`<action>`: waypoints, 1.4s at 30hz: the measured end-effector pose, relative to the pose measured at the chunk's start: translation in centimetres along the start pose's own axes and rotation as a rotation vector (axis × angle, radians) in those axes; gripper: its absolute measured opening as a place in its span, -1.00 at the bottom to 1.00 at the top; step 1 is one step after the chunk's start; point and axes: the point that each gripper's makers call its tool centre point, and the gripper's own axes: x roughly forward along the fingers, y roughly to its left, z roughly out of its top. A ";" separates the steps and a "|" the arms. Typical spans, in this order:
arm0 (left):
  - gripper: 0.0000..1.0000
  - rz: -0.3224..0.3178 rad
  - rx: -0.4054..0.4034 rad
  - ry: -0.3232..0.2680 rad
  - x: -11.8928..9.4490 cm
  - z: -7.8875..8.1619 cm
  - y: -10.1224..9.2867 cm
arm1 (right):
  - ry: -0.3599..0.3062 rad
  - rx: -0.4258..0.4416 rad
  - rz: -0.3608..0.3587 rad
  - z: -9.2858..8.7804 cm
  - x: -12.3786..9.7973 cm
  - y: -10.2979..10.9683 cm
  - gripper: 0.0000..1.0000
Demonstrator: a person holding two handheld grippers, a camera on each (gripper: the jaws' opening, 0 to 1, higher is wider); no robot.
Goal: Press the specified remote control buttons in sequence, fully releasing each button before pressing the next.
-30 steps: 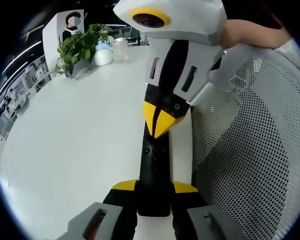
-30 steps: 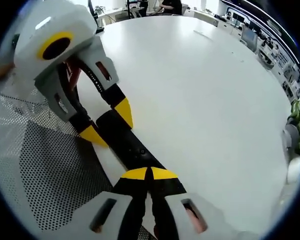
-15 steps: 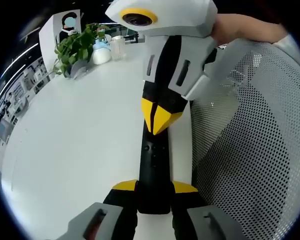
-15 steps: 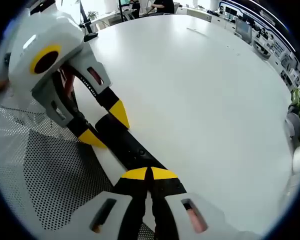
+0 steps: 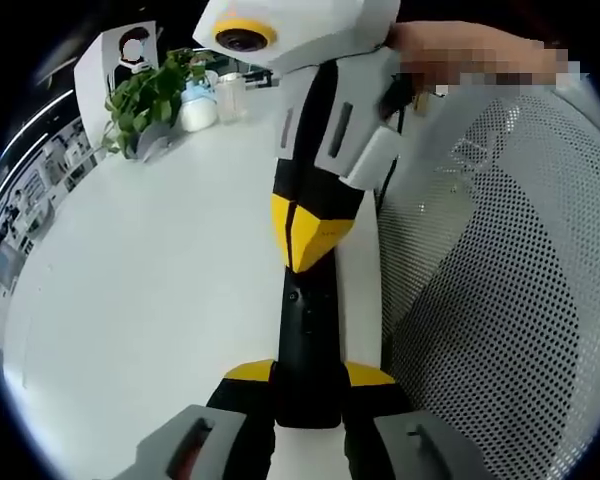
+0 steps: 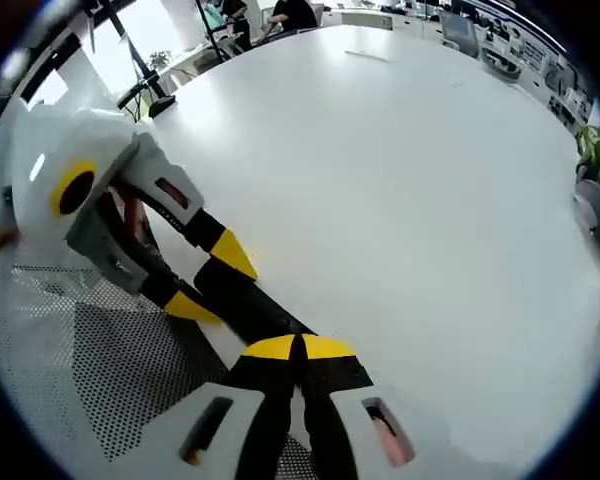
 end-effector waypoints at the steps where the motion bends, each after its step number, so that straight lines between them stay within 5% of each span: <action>1: -0.52 -0.002 0.004 -0.002 0.1 0.1 -0.1 | -0.003 0.004 0.000 0.0 0.0 0.0 -1.00; 20: -0.52 -0.027 0.029 -0.005 0.5 0.7 -0.7 | 0.063 -0.037 0.023 -0.8 1.3 1.1 -1.00; 42: -0.52 -0.022 0.012 -0.012 0.5 0.7 -0.7 | 0.036 -0.074 -0.016 -0.4 1.5 0.6 -1.00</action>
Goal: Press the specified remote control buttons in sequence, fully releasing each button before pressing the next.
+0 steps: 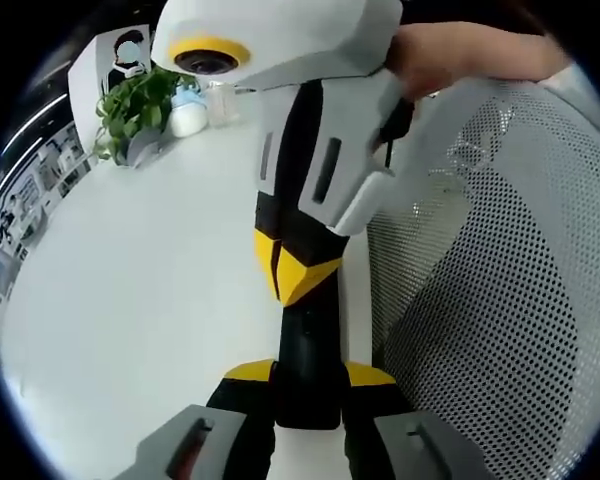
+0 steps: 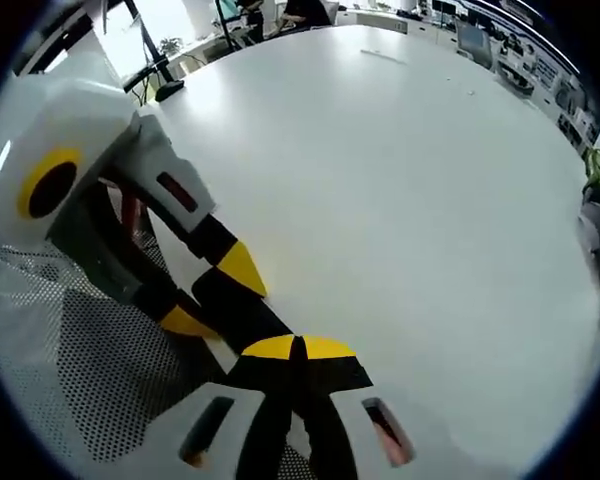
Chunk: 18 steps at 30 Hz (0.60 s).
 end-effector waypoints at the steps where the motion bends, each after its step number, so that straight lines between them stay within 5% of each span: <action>1: -0.52 0.000 0.000 0.000 0.0 0.0 0.0 | -0.001 0.003 -0.001 0.0 0.0 0.0 -1.00; 18: -0.52 0.006 -0.004 -0.010 0.0 0.0 0.0 | 0.019 0.058 -0.003 -0.2 -0.2 -0.1 -1.00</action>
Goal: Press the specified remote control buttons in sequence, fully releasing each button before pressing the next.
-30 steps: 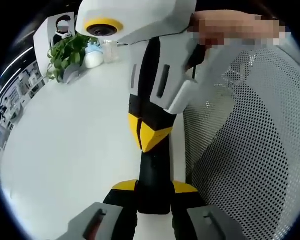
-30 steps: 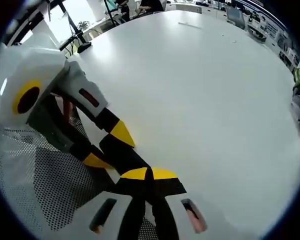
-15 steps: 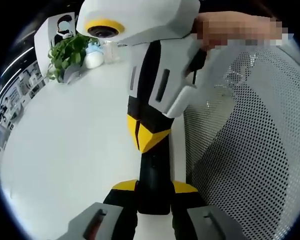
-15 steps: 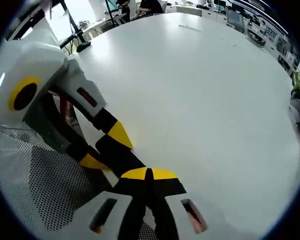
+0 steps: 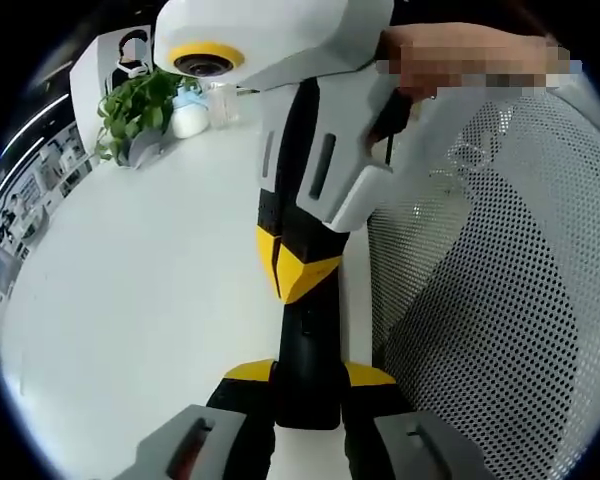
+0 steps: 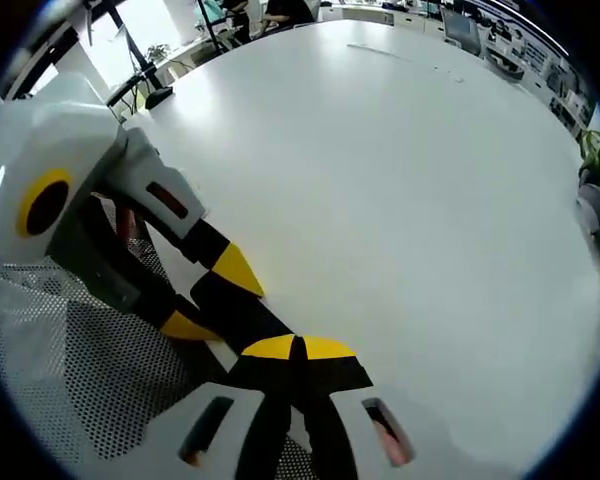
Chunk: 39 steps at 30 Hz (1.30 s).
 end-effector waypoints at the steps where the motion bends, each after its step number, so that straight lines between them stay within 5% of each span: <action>1: -0.52 0.000 0.000 0.000 0.0 0.0 0.0 | 0.001 0.015 0.003 0.0 0.0 -0.1 -1.00; 22: -0.52 -0.004 -0.005 -0.008 0.1 0.1 0.0 | 0.030 -0.018 -0.008 0.0 0.2 0.0 -1.00; 27: -0.52 -0.002 -0.006 -0.011 0.1 0.1 0.1 | -0.014 0.039 0.008 -0.1 0.1 -0.3 -1.00; 39: -0.52 0.000 -0.002 -0.011 0.1 0.1 0.0 | -0.007 0.061 0.020 0.0 0.1 -0.1 -1.00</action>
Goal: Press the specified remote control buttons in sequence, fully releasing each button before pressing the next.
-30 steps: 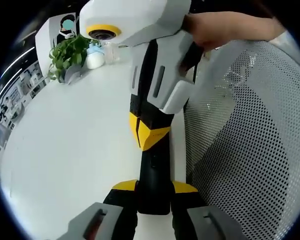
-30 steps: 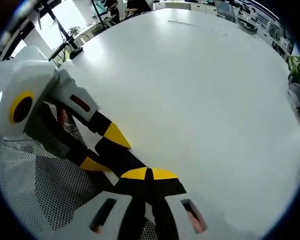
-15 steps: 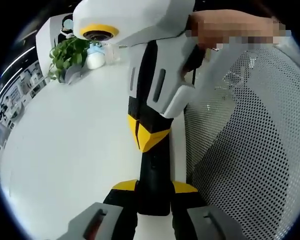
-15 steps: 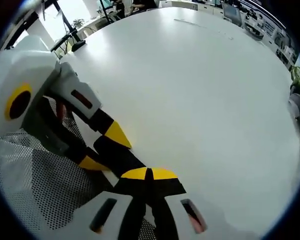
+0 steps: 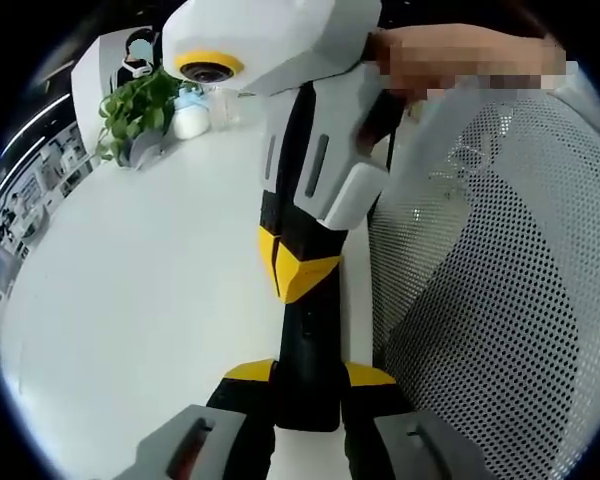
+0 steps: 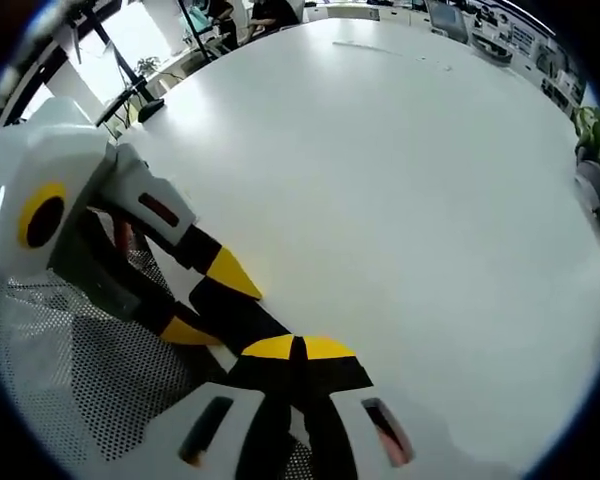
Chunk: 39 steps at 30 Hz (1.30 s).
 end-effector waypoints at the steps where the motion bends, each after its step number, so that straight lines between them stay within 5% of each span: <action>1: -0.52 0.000 -0.001 -0.001 0.0 0.0 0.0 | 0.003 0.001 -0.003 -0.1 0.0 0.0 -1.00; 39: -0.51 -0.002 -0.001 -0.004 0.0 0.0 0.0 | 0.055 -0.090 0.008 -1.5 -0.9 1.3 -1.00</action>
